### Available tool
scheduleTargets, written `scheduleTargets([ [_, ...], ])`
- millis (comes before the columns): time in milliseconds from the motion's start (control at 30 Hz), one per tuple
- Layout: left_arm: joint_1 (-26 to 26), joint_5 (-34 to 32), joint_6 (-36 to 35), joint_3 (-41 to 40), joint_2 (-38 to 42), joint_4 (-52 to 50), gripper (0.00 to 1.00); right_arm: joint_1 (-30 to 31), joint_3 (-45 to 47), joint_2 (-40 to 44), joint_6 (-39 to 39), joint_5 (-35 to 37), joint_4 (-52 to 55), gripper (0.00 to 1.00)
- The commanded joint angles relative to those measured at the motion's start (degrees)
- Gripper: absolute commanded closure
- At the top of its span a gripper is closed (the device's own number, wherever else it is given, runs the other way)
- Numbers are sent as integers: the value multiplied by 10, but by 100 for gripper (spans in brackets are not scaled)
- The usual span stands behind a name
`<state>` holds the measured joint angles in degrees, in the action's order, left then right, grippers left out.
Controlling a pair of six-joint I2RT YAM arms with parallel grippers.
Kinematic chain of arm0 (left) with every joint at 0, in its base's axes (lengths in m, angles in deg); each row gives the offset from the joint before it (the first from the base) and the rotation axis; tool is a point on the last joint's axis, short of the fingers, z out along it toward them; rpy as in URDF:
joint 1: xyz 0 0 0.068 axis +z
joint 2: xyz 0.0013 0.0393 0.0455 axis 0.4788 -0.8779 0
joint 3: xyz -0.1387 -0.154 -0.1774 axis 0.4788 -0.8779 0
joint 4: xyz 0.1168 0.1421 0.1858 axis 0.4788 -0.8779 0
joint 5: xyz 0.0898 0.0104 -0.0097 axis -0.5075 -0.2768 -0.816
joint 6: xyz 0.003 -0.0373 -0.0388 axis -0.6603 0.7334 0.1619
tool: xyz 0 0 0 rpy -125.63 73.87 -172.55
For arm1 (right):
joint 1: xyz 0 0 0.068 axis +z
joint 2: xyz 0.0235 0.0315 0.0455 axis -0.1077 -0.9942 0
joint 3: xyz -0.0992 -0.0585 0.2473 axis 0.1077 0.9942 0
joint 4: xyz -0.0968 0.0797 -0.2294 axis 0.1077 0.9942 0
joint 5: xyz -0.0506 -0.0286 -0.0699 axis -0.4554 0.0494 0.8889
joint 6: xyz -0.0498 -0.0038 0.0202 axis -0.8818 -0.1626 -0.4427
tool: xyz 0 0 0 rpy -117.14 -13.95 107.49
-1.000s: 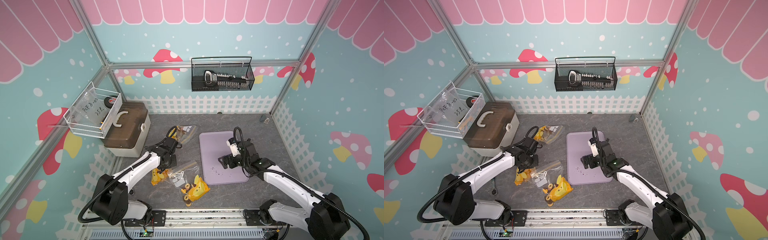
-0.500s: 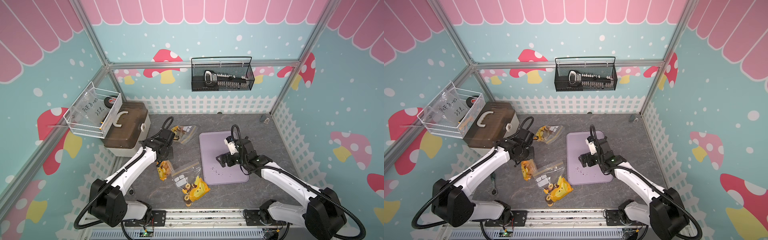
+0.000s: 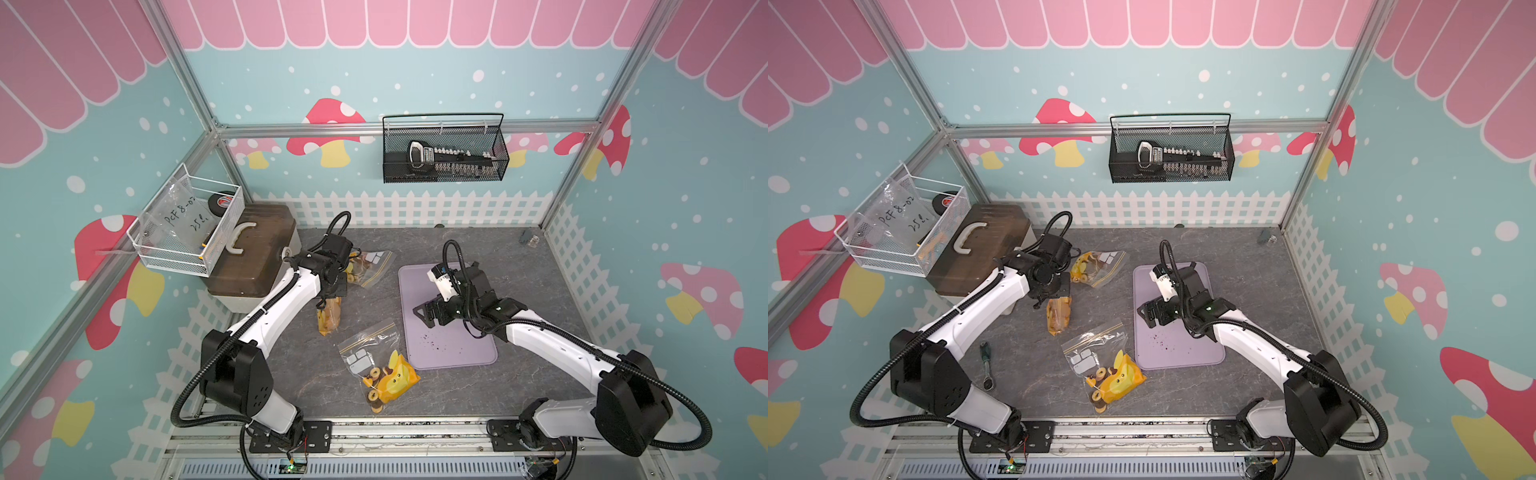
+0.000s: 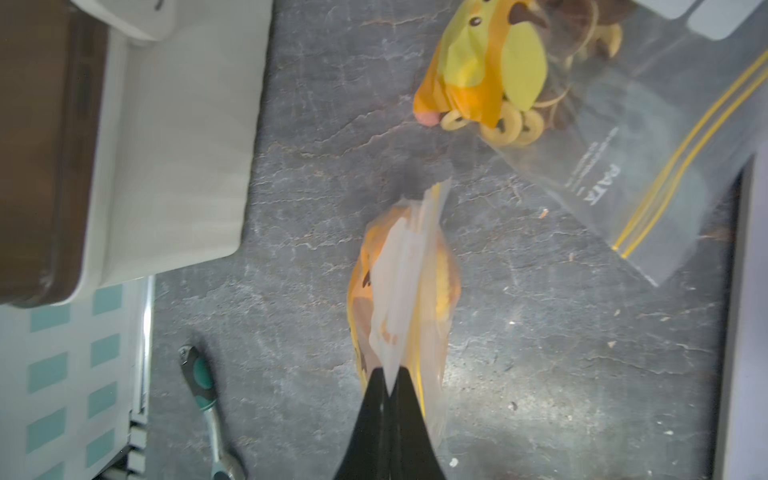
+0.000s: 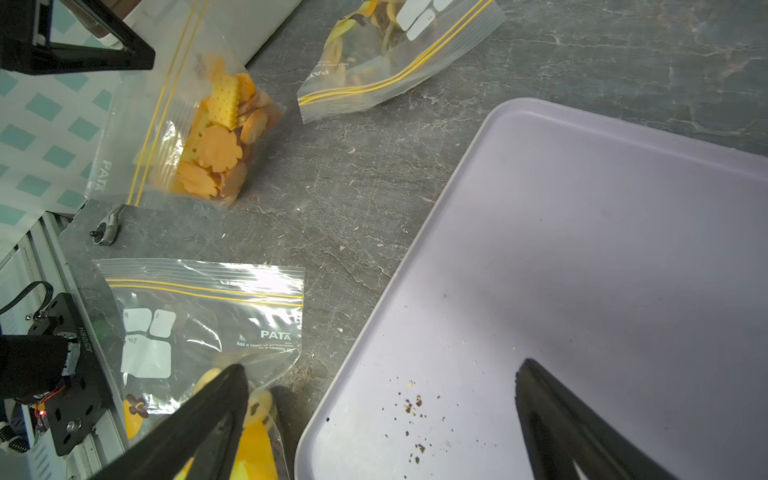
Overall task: Pour cookies out of the ziploc bag
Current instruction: Place the ziploc bag at the center of the board.
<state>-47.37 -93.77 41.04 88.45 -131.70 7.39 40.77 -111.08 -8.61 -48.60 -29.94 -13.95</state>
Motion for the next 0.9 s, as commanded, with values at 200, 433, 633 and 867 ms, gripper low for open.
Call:
scheduleTargets([
  [200, 18, 103, 9, 27, -39, 78, 92, 21, -29, -45, 19, -30, -20, 1],
  [433, 31, 157, 36, -36, -11, 128, 1, 38, -54, -95, 48, -70, -58, 1],
  [633, 71, 154, 37, -66, 91, 93, 1, 42, -134, -185, 80, -105, -77, 9],
  [867, 110, 172, 26, -116, 142, 76, 1, 50, -195, -297, 105, -125, -114, 23],
])
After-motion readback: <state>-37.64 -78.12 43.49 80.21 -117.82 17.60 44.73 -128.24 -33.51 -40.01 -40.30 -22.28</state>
